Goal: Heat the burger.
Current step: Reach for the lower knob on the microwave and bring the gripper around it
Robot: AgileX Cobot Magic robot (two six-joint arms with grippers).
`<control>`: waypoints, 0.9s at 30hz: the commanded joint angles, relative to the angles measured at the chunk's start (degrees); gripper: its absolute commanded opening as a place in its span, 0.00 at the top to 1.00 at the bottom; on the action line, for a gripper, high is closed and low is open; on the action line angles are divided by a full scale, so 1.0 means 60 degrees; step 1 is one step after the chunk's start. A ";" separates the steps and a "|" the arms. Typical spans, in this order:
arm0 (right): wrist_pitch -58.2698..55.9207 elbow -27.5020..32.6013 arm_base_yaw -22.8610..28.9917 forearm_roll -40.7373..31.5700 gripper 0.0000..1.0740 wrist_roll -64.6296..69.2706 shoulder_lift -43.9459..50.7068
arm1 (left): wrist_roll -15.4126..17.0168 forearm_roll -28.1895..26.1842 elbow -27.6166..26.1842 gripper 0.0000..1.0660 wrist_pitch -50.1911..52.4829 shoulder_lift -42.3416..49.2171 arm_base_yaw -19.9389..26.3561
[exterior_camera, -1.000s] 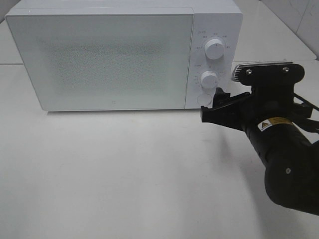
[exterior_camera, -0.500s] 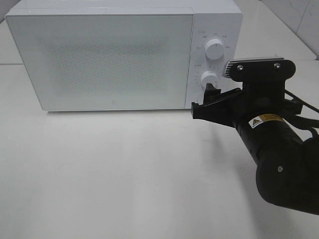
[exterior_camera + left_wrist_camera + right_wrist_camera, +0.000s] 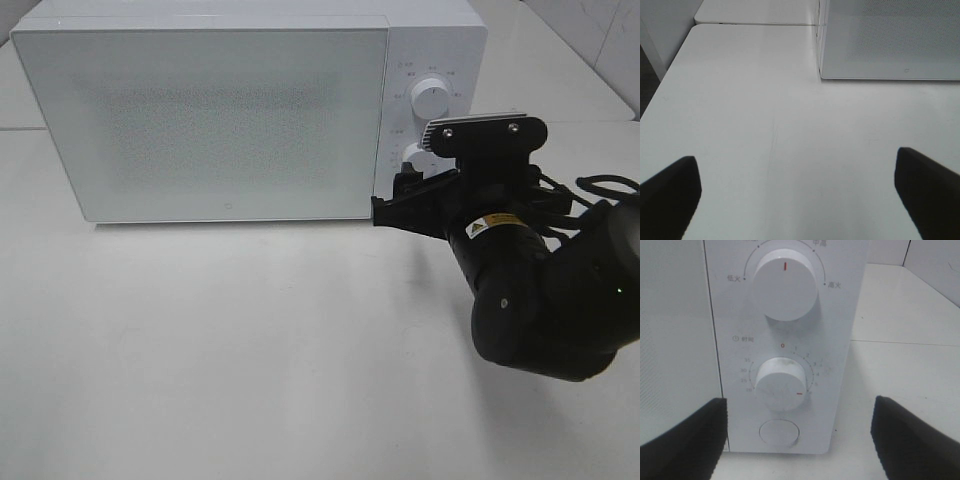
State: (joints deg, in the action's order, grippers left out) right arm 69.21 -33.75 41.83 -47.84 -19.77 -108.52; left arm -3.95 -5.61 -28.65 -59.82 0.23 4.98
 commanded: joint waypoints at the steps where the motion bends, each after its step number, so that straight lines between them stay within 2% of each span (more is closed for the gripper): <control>1: 0.1385 -0.0296 -0.0153 0.0372 0.29 0.0172 -0.0181 | 0.0048 -0.0095 0.0029 0.05 0.0067 0.0220 -0.0057; 17: 0.0964 -0.1690 -0.1050 0.1136 0.29 0.0888 -0.1528 | 0.0048 -0.0095 0.0029 0.05 0.0067 0.0220 -0.0057; 27: 0.0850 -0.2129 -0.1089 0.1203 0.29 0.0926 -0.2091 | 0.0048 -0.0095 0.0029 0.05 0.0067 0.0220 -0.0057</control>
State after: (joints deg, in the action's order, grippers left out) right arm 69.67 -45.55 35.52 -41.20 -14.78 -120.72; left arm -3.95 -5.61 -28.65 -59.82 0.23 4.98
